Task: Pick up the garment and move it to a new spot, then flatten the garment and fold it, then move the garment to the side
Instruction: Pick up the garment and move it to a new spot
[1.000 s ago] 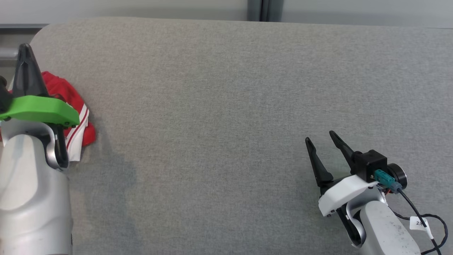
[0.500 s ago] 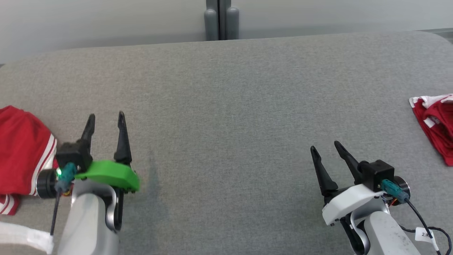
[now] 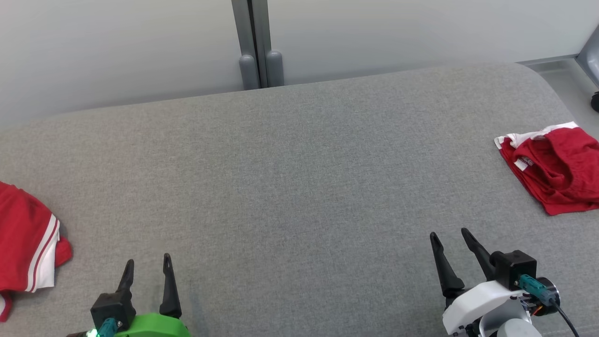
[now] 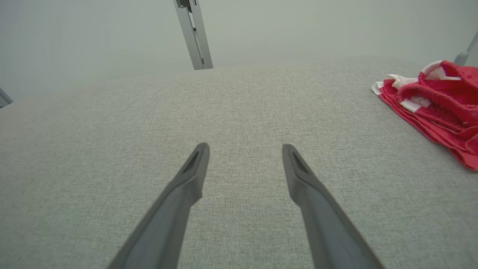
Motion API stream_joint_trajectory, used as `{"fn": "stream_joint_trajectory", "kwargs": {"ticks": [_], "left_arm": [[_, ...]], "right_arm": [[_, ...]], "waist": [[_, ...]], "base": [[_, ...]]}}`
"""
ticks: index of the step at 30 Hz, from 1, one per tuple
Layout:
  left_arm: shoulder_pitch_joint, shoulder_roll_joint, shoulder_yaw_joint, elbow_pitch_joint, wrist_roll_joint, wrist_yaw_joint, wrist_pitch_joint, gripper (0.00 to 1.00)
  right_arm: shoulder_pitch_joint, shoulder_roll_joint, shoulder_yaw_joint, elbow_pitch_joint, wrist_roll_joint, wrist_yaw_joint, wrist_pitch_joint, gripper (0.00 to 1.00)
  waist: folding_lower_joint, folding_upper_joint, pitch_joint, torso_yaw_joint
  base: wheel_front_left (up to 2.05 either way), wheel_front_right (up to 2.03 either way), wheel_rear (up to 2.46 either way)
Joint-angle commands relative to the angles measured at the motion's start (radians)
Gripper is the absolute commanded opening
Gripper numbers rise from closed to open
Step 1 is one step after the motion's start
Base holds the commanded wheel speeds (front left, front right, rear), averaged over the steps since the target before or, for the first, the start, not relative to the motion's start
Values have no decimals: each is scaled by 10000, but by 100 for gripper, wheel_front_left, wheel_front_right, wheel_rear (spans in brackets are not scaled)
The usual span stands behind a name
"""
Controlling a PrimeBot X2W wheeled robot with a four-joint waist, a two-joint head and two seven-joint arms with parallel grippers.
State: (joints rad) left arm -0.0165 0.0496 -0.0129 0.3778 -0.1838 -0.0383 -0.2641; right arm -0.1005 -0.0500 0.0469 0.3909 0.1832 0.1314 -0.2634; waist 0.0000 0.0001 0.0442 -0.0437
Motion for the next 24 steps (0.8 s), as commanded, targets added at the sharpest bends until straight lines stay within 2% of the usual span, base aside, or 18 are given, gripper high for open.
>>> {"fn": "stream_joint_trajectory", "kwargs": {"ticks": [1,7,12,16,24], "left_arm": [[200,31,-76,-121,-92,95,-1,100],[303,32,-318,-214,-197,257,-1,100],[22,31,-354,-176,-257,365,-1,100],[-89,35,-365,-18,-330,416,-1,100],[224,33,-127,231,-423,553,-1,100]], "right_arm": [[123,-30,-46,-4,-85,-16,-15,100],[39,-33,-42,14,-27,-16,-15,100],[-71,-33,52,43,-11,-16,-17,100],[-93,-28,87,63,-12,-16,-15,100],[-205,-34,555,215,174,-16,-15,100]], "waist": [[0,-1,-158,12],[0,-1,-144,214],[0,-1,-5,646],[0,-1,107,1383],[0,-1,128,3360]], "base": [[0,0,0],[0,0,0],[0,0,0],[0,0,0],[0,0,0]]}}
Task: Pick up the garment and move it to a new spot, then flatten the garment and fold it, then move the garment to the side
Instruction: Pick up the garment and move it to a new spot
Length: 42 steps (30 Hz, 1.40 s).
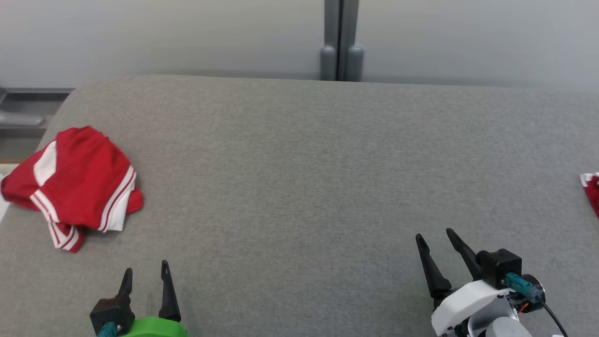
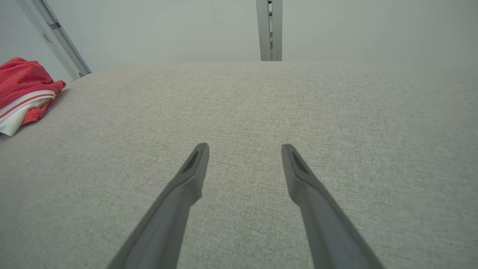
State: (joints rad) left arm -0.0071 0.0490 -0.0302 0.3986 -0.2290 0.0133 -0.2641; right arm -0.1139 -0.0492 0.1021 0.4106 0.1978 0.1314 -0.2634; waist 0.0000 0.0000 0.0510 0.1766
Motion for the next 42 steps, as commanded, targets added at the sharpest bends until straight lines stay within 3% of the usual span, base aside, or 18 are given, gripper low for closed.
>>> {"fn": "stream_joint_trajectory", "kwargs": {"ticks": [1,8,14,18,27,34,42], "left_arm": [[219,37,122,22,35,51,-1,100],[735,36,667,140,-86,131,-1,100],[1123,32,1137,61,-306,287,-1,100],[1256,31,1299,-2,-494,351,-1,100],[642,35,1133,487,-939,-38,-1,100],[-900,93,1515,1269,-885,-592,-2,100],[-3676,882,1535,2390,-420,-1046,-1,100]], "right_arm": [[-89,-42,59,42,45,-16,-15,100],[-93,-45,455,152,150,-16,-17,100],[-224,-45,850,265,264,-16,-15,100],[-326,-55,1026,353,277,-16,-15,100],[-181,-45,781,330,59,-16,-15,100],[-463,-46,563,258,-341,-16,-15,100],[-929,-49,423,-88,-727,-16,-15,100]], "waist": [[0,0,51,1434],[0,0,-24,2939],[0,0,-3,3508],[0,0,61,3542],[0,0,205,3323],[0,0,828,2766],[0,0,1754,2250]], "base": [[0,0,0],[0,0,0],[0,0,0],[0,0,0],[0,0,0],[0,0,0],[0,0,0]]}}
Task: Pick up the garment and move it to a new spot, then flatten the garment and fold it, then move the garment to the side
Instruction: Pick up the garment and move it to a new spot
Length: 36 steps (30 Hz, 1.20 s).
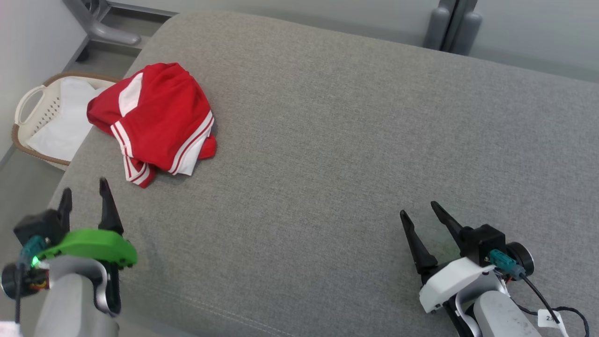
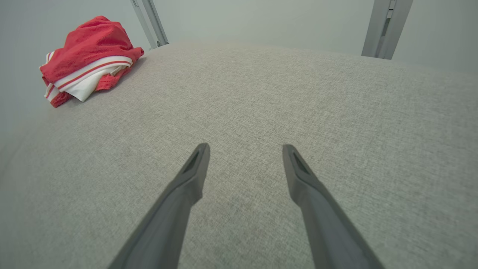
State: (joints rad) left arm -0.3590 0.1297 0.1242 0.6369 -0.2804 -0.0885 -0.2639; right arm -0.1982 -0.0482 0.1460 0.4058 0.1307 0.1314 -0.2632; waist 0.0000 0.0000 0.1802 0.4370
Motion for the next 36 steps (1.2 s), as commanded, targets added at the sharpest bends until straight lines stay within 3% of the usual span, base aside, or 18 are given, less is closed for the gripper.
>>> {"fn": "stream_joint_trajectory", "kwargs": {"ticks": [1,16,25,36], "left_arm": [[-545,203,-66,201,133,-82,-3,100],[-4989,1533,-1358,2931,-208,-419,1084,100],[-5687,2135,-2153,4120,-1371,-420,2418,100],[-5775,1929,-2116,5879,-1885,-386,3412,100]], "right_arm": [[-155,-59,-26,-80,-116,-16,-19,100],[-1164,-54,172,-518,-333,-16,-17,100],[-1599,-90,243,-730,-414,-16,-8,100],[-1879,-232,173,-813,-469,-27,32,100]], "waist": [[0,0,584,-419],[0,0,2201,-1390],[0,0,2963,-1953],[0,0,3573,-2275]], "base": [[0,0,0],[0,0,0],[0,0,0],[0,0,0]]}}
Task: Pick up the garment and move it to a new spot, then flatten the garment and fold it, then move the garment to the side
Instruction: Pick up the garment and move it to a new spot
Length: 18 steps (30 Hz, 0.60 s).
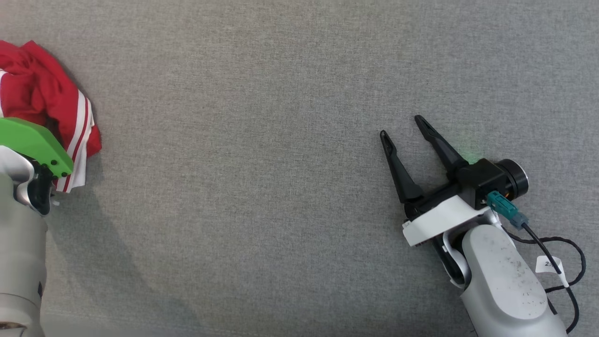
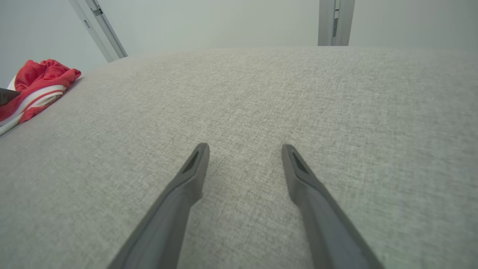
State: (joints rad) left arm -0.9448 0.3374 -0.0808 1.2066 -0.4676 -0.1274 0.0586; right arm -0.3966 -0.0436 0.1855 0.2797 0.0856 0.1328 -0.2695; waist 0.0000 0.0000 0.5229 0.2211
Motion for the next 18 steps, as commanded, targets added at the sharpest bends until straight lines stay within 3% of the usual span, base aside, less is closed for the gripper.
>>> {"fn": "stream_joint_trajectory", "kwargs": {"ticks": [1,3,4,5,6,10,18], "left_arm": [[77,-163,-85,271,-24,7,283,100],[59,-198,-84,410,-63,30,425,100],[54,-215,-108,462,-70,31,505,52],[36,-240,-130,505,-88,28,559,21],[21,-260,-132,531,-111,25,569,0],[-54,-319,-188,578,-118,18,344,0],[-807,-41,-527,-202,247,20,-1579,0]], "right_arm": [[85,-284,-237,437,-28,-42,97,100],[30,-296,-270,402,-40,-42,106,100],[14,-300,-278,390,-43,-42,106,100],[-7,-307,-289,371,-59,-42,117,100],[-11,-310,-304,353,-81,-42,119,100],[-34,-299,-325,324,-131,-42,125,100],[109,-233,-277,382,48,-42,91,100]], "waist": [[0,0,178,-124],[0,0,248,-133],[0,0,276,-134],[0,0,311,-132],[0,0,337,-128],[0,0,340,-113],[0,0,-338,-200]], "base": [[0,0,0],[0,0,0],[0,0,0],[0,0,0],[0,0,0],[0,0,0],[0,0,0]]}}
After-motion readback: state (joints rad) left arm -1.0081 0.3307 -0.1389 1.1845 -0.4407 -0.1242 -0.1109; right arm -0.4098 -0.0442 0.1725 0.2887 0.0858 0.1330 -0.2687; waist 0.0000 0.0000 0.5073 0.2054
